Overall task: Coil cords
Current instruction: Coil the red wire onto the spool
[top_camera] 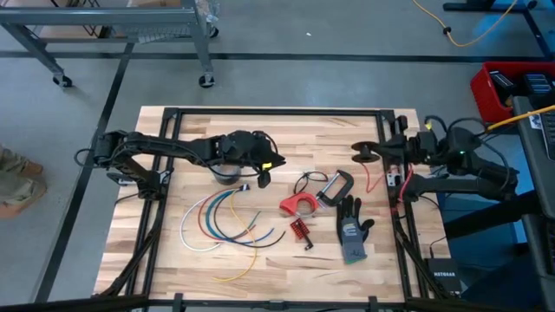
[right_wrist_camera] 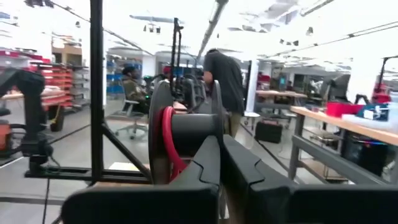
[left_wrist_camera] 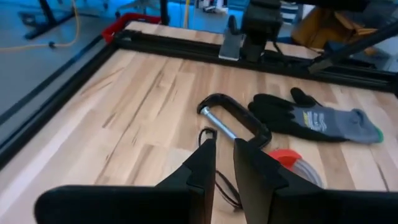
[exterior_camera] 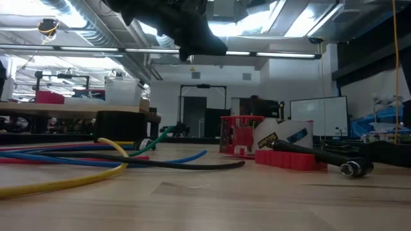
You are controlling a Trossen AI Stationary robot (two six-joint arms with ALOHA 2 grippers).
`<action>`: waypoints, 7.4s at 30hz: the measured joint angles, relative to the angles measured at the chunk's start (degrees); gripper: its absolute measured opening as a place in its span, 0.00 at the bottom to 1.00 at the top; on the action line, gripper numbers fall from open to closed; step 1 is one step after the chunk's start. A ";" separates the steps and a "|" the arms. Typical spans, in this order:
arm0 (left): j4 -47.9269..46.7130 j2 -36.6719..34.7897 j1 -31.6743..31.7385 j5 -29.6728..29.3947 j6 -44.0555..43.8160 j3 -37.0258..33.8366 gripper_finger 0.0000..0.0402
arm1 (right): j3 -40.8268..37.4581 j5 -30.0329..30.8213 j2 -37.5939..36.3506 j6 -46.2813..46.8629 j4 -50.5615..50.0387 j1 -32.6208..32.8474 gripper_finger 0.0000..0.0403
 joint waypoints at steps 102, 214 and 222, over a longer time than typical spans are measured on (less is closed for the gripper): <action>42.73 22.84 -5.47 -0.94 -15.85 4.12 0.41 | 0.01 30.24 30.45 -11.84 16.19 -0.05 0.01; -13.71 5.77 -0.10 -9.06 -14.36 20.28 0.00 | -0.04 18.10 29.33 -8.23 8.46 -0.05 0.01; -13.03 5.73 -0.78 -9.33 -13.70 20.35 0.01 | -0.07 16.65 29.26 -5.67 15.63 -0.03 0.01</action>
